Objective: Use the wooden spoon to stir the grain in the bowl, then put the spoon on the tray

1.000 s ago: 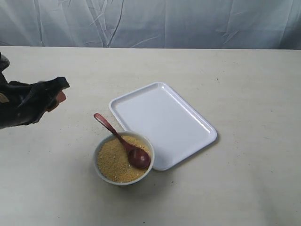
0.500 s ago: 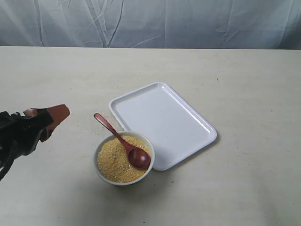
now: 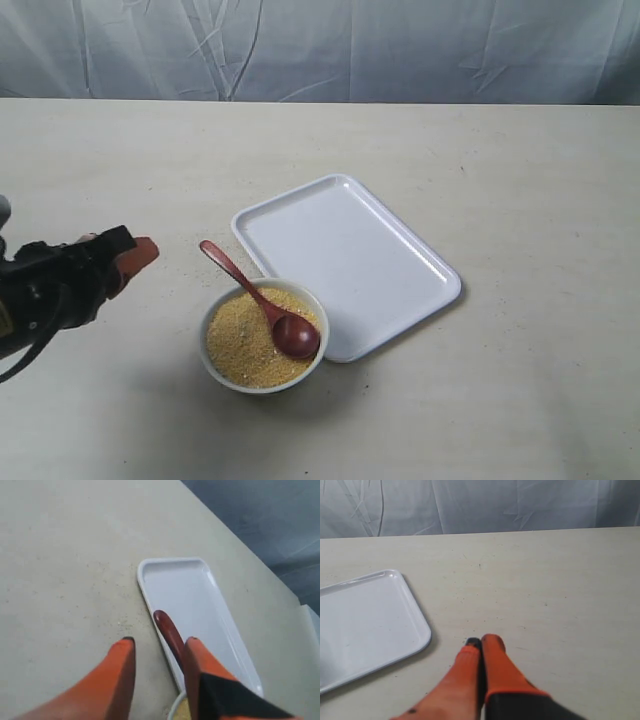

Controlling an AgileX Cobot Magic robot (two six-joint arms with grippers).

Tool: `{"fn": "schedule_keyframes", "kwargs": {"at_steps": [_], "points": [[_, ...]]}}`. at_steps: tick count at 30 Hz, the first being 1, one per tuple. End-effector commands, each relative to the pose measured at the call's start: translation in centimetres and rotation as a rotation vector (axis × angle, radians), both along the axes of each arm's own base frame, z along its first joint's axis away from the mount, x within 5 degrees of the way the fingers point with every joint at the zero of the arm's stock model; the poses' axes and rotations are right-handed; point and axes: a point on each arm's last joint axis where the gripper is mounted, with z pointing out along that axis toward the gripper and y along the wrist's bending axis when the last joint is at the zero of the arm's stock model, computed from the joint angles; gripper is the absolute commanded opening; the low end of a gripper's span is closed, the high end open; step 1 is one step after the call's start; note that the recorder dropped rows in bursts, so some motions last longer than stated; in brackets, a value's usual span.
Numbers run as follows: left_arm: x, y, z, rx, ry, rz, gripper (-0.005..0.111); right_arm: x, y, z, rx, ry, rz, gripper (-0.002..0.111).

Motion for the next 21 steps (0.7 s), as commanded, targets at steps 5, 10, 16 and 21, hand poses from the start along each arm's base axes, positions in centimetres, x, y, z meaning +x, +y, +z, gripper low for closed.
{"fn": "schedule_keyframes", "kwargs": {"at_steps": [5, 10, 16, 21], "points": [[2.8, -2.4, -2.5, -0.161, 0.091, -0.081, 0.033, 0.0, 0.0, 0.0, 0.004, -0.015, -0.005, 0.000], [3.6, -2.8, -4.1, -0.143, 0.154, -0.099, 0.043, 0.0, 0.0, 0.0, 0.004, -0.015, -0.005, 0.000], [4.4, -3.5, -4.3, -0.187, 0.140, -0.137, 0.048, 0.0, 0.0, 0.0, 0.004, -0.015, -0.005, 0.000], [5.6, -3.9, -4.0, -0.186, 0.115, -0.137, 0.048, 0.0, 0.0, 0.0, 0.004, -0.015, -0.005, 0.000]]}}
